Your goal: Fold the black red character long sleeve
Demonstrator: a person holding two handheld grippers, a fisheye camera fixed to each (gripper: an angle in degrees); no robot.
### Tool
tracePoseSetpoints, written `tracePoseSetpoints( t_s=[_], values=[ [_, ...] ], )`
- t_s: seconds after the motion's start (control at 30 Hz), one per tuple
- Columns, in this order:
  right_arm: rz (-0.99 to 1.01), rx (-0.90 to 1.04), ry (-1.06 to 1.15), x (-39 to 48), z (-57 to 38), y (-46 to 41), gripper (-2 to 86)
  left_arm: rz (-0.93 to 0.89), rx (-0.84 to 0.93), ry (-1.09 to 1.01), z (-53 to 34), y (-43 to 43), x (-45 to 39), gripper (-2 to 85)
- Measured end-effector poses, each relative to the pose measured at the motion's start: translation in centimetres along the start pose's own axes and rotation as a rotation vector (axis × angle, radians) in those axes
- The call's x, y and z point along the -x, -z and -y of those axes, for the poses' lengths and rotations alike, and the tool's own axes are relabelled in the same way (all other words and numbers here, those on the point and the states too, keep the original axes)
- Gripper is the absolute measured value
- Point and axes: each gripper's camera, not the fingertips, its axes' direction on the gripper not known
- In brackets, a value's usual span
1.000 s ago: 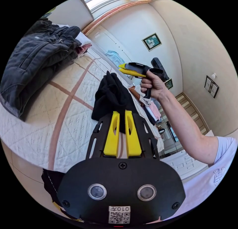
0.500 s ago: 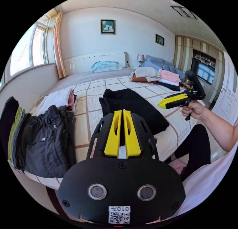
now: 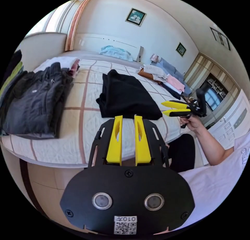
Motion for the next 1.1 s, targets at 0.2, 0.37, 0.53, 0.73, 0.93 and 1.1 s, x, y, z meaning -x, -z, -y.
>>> tracePoseSetpoints(
  t_s=[0.2, 0.37, 0.53, 0.73, 0.93, 1.1],
  values=[
    [0.035, 0.069, -0.12, 0.6, -0.1, -3.9, 11.2, -0.376, 0.032, 0.212, -2.7, -3.2, 2.9, 10.2],
    [0.043, 0.105, -0.153, 1.9, 0.6, -3.5, 7.3, -0.532, 0.024, 0.323, -2.7, -5.5, 4.8, 12.4],
    [0.028, 0.112, -0.166, 3.1, 1.1, -2.2, 6.0, -0.636, -0.023, 0.462, -2.8, -7.5, 6.3, 14.5],
    [0.06, 0.143, -0.164, 5.7, 1.3, -0.3, 5.4, -0.659, -0.074, 0.487, -2.4, -7.5, 6.7, 16.2],
    [0.043, 0.155, -0.112, 10.9, 0.1, 0.2, 5.1, -0.673, -0.087, 0.54, -4.8, -5.0, 9.3, 17.5],
    [-0.039, 0.159, 0.034, 16.8, -0.1, 0.1, 4.9, -0.609, -0.075, 0.537, -6.1, -1.7, 11.3, 17.8]
  ],
)
